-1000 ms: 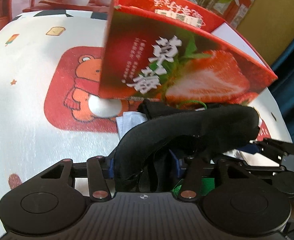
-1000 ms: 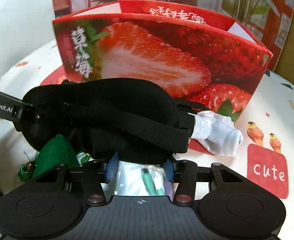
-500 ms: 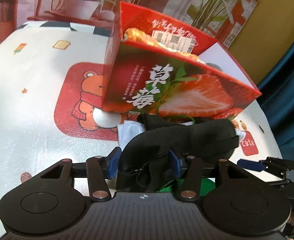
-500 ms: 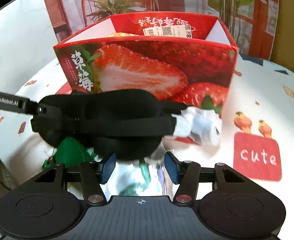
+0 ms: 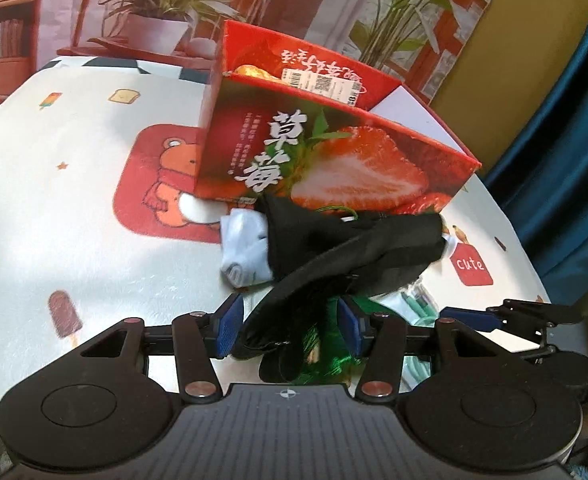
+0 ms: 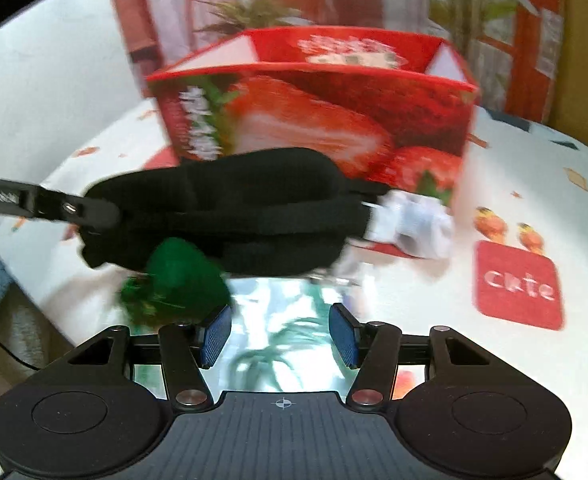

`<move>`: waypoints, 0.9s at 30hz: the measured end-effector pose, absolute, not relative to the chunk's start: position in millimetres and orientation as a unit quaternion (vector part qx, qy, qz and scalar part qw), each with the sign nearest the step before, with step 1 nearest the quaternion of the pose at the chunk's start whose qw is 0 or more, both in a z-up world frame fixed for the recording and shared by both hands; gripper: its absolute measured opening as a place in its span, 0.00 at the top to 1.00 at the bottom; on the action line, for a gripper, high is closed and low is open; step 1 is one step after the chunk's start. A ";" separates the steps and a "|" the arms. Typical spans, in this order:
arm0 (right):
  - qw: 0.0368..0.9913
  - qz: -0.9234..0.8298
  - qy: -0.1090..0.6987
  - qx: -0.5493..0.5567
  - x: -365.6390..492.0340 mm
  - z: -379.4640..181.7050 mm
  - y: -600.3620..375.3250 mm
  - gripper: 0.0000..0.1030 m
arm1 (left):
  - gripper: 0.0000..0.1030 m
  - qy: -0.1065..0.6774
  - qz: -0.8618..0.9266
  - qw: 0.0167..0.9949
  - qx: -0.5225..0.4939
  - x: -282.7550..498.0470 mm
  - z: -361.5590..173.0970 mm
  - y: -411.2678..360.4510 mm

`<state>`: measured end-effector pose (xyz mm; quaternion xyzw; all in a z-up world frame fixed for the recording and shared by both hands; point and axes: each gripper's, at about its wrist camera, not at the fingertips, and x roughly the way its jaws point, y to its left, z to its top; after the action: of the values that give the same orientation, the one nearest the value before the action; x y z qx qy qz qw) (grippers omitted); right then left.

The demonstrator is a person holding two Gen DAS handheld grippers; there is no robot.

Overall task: Organize soft objects
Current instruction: 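Close the left tool on the green tasseled pouch under the eye mask, then lift the green pouch with the left tool and drop it into the red box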

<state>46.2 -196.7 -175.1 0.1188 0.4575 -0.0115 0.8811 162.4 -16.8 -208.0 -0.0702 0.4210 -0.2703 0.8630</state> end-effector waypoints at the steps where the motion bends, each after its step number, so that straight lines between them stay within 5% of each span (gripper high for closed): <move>1: 0.882 -0.002 0.457 0.112 48.3 -175.3 -190.1 0.50 | 0.48 0.419 -0.262 0.866 -0.073 162.1 -207.9 -14.0; 14: 0.894 0.039 0.439 0.088 80.1 -183.8 -164.5 0.52 | 0.48 0.370 -0.235 0.894 -0.094 160.0 -185.6 6.4; 27: 0.904 0.059 0.414 0.085 79.5 -192.9 -153.4 0.58 | 0.49 0.454 -0.306 0.829 -0.110 170.4 -235.1 -21.9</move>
<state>79.5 -153.4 -192.9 0.0855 0.4141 0.0587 0.9043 170.4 -21.9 -235.1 -0.1095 0.4541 -0.3064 0.8294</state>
